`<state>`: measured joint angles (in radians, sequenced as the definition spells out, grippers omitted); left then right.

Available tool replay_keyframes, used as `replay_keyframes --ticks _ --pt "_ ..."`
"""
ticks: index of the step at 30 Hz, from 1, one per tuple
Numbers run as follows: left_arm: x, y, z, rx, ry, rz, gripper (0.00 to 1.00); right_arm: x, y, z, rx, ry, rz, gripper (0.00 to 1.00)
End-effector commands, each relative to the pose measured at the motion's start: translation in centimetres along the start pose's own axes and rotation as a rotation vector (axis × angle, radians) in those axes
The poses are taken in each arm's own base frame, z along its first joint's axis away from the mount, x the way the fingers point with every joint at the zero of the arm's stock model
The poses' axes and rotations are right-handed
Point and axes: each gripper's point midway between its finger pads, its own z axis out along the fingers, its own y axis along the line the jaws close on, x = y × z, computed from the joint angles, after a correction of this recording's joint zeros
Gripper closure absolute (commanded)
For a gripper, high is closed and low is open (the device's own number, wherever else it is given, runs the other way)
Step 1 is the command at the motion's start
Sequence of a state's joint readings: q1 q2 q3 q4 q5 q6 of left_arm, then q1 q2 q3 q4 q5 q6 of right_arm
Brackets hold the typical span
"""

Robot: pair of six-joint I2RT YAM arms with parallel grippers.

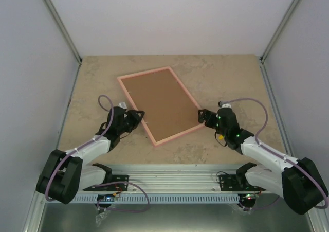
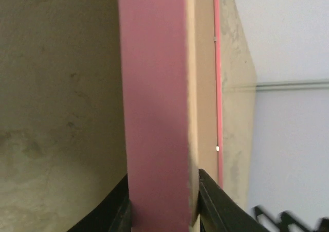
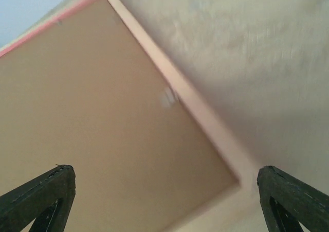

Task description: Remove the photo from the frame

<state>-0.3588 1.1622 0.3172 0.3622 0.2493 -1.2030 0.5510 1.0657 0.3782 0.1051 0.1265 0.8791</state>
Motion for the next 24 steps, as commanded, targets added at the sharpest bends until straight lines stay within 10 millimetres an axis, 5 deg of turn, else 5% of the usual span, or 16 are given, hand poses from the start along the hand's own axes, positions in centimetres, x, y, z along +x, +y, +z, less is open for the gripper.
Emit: replay_keyframes --ticks 1,6,13,19,24 --pt "0.6 -2.6 0.4 0.059 0.08 0.228 1.0 -4.4 1.9 -0.3 -0.048 -0.029 -0.282 0.02" --pt "1.6 -2.4 1.1 0.048 0.16 0.279 1.0 -5.2 2.3 2.7 -0.136 0.085 -0.366 0.02" --pt "1.7 -0.4 2.0 -0.062 0.205 0.345 1.0 -2.9 0.9 7.2 -0.119 0.24 -0.412 0.02" --pt "0.1 1.0 2.4 -0.177 0.15 0.382 0.99 -0.7 -0.9 8.3 -0.088 0.316 -0.417 0.02" --pt "-0.4 2.2 3.3 -0.238 0.146 0.394 0.97 1.4 -0.2 8.7 -0.171 0.389 -0.387 0.03"
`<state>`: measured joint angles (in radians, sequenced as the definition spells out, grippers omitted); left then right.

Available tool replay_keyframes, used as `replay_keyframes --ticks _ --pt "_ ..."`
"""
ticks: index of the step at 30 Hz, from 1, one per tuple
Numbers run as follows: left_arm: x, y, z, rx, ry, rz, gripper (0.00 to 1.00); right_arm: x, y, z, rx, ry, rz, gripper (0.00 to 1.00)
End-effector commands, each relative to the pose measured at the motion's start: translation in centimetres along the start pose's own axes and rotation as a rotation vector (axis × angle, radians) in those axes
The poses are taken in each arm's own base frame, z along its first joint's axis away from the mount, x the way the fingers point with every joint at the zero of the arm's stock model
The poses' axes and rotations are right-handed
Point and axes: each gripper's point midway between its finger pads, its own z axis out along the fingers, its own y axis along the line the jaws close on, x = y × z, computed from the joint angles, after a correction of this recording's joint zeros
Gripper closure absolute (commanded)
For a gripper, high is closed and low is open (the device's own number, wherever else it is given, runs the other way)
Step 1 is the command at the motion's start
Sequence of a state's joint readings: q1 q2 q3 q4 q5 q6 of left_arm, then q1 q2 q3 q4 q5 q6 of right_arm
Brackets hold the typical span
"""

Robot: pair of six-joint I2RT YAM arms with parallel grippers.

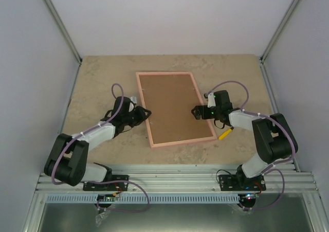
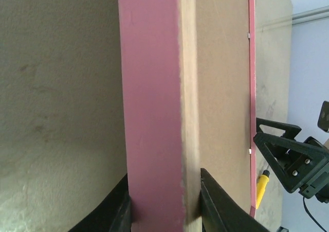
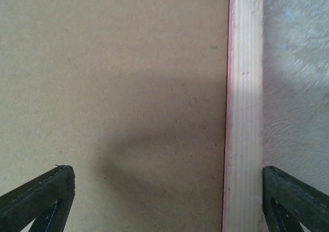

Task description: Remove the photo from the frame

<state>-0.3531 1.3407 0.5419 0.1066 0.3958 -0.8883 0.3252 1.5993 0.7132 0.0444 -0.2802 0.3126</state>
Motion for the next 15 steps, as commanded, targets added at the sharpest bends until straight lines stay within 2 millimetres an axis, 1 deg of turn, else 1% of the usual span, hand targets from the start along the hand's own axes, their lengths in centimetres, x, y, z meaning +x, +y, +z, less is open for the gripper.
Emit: replay_keyframes --ticks 1,5,9,15 --pt "-1.5 3.1 0.7 -0.175 -0.062 0.133 0.97 1.1 1.8 0.8 -0.119 0.049 -0.003 0.03" --pt "-2.1 4.2 1.5 -0.239 -0.062 0.135 0.94 2.2 2.2 1.3 -0.152 0.079 0.012 0.03" --pt "-3.0 5.2 2.4 -0.302 -0.071 0.142 0.89 2.4 3.4 1.1 -0.204 0.079 0.009 0.04" --pt "-3.3 7.8 3.5 -0.433 -0.041 0.144 0.83 2.6 4.1 1.1 -0.229 0.082 0.007 0.04"
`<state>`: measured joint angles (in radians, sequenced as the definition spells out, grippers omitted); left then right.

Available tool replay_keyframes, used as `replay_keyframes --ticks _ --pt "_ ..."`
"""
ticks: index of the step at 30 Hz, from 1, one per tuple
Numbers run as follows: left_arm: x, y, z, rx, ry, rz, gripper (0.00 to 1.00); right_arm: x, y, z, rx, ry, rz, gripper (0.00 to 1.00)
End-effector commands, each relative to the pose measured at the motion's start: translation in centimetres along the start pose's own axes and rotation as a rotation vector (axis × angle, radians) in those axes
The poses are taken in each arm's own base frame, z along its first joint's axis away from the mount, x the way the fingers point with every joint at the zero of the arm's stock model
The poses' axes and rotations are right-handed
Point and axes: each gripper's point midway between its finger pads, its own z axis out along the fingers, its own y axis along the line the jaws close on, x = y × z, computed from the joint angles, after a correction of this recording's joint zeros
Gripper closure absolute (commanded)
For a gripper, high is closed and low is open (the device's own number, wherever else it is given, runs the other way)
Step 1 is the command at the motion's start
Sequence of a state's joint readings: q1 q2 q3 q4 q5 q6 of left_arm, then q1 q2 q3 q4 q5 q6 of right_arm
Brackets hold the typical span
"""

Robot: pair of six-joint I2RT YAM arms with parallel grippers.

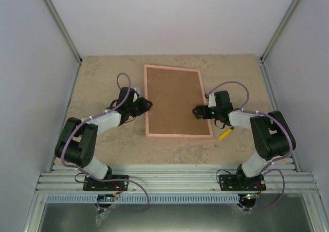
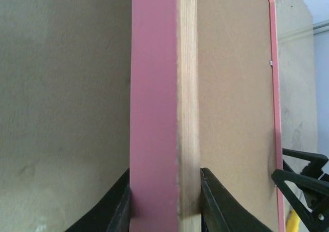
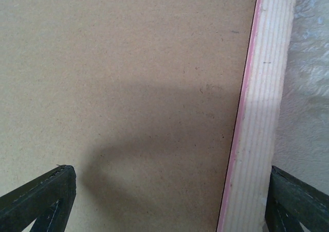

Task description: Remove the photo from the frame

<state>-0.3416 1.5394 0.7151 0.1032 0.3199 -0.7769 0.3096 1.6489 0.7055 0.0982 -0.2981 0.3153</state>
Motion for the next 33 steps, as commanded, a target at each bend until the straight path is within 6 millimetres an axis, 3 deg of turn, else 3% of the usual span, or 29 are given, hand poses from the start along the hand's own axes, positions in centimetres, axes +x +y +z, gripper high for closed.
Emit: replay_keyframes --ticks 1,9,19,25,33 --pt "1.4 7.9 1.0 -0.371 0.019 0.061 0.82 2.3 4.9 0.2 -0.223 0.082 -0.006 0.04" --pt "1.8 10.1 0.9 -0.47 0.023 0.057 0.64 2.5 5.5 0.3 -0.244 0.081 0.002 0.04" --pt "2.8 11.3 0.9 -0.498 0.04 0.05 0.55 2.8 6.2 0.8 -0.263 0.09 0.005 0.04" --pt "3.4 12.3 -0.2 -0.54 0.035 0.05 0.49 3.0 6.6 1.0 -0.266 0.098 -0.001 0.04" --pt "3.9 12.1 -1.3 -0.522 0.019 0.05 0.41 3.9 7.0 0.5 -0.261 0.108 0.006 0.04"
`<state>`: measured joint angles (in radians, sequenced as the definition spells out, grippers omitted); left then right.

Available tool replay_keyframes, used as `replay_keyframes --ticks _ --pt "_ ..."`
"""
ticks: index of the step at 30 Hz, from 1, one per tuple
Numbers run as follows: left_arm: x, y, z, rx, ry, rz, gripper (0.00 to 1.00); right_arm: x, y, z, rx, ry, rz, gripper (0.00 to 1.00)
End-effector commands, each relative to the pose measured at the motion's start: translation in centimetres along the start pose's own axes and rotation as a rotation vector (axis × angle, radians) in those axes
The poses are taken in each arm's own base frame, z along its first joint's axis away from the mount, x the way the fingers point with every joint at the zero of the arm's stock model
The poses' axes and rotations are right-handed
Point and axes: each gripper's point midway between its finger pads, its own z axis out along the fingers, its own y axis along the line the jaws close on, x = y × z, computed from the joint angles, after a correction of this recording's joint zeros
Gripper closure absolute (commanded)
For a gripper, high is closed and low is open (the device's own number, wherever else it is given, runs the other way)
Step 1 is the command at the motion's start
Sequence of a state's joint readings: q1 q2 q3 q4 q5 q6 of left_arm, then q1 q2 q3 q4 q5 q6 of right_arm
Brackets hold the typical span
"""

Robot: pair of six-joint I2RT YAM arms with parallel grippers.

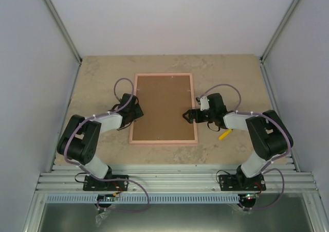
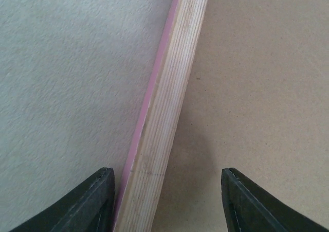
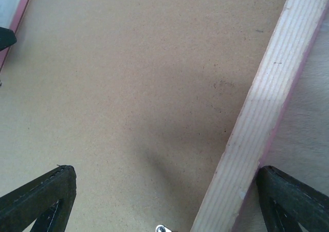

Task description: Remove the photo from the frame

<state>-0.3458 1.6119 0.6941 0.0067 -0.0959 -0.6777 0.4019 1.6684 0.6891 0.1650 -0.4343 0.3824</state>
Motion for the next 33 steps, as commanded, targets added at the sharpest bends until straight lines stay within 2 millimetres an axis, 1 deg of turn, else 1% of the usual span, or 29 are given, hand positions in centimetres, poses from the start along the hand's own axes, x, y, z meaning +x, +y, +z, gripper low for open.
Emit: replay_keyframes --ticks 1,2,4,7,9,10,11,14,16,17,18,20,23,25,27,29,33 --pt "4.9 3.0 -0.7 -0.084 0.142 0.009 0.39 2.1 1.6 -0.2 -0.06 0.056 0.018 0.04" --pt "4.7 3.1 -1.1 -0.086 0.129 0.007 0.37 2.0 1.4 -0.5 -0.044 0.052 0.016 0.04" --pt "4.1 3.2 -2.0 -0.086 0.099 0.002 0.3 1.6 1.2 -1.3 -0.005 0.04 0.006 0.02" --pt "2.6 2.8 -3.8 -0.062 0.028 -0.011 0.21 0.4 1.0 -2.8 0.059 0.007 -0.011 0.02" --pt "1.7 2.7 -5.2 -0.051 -0.02 -0.022 0.13 0.2 0.6 -4.0 0.114 -0.001 -0.008 0.02" --pt "1.2 2.6 -5.9 -0.039 -0.046 -0.028 0.08 -0.5 0.6 -5.0 0.144 -0.028 -0.012 0.02" --pt "0.7 2.5 -6.8 -0.027 -0.078 -0.034 0.02 -0.7 0.3 -5.9 0.182 -0.04 0.002 0.02" --pt "-0.7 2.2 -9.4 0.023 -0.169 -0.062 0.01 -1.7 -1.4 -9.0 0.339 -0.09 0.106 0.02" --pt "-1.5 2.0 -11.1 0.068 -0.233 -0.086 0.01 -2.8 -1.8 -10.9 0.409 -0.13 0.152 0.02" --pt "-1.7 1.8 -11.8 0.091 -0.256 -0.092 0.01 -2.9 -2.2 -11.8 0.45 -0.144 0.175 0.02" --pt "-1.9 1.6 -12.5 0.121 -0.276 -0.096 0.01 -2.8 -2.5 -12.4 0.477 -0.153 0.19 0.02" --pt "-2.0 1.0 -13.4 0.18 -0.297 -0.097 0.01 -1.8 -3.0 -13.2 0.511 -0.14 0.202 0.02" --pt "-1.6 0.0 -13.8 0.251 -0.289 -0.073 0.01 0.1 -3.7 -13.7 0.54 -0.111 0.225 0.02" --pt "-1.2 -0.5 -13.7 0.277 -0.27 -0.055 0.01 1.1 -4.3 -14.4 0.563 -0.118 0.262 0.02" --pt "-0.7 -1.4 -13.5 0.323 -0.249 -0.032 0.01 1.9 -5.3 -15.3 0.605 -0.127 0.31 0.02" --pt "0.1 -2.3 -12.9 0.358 -0.209 -0.006 0.01 3.0 -6.5 -15.7 0.65 -0.108 0.363 0.02" --pt "1.4 -3.5 -11.8 0.362 -0.148 0.06 0.01 5.6 -8.9 -16.3 0.741 -0.04 0.467 0.03"
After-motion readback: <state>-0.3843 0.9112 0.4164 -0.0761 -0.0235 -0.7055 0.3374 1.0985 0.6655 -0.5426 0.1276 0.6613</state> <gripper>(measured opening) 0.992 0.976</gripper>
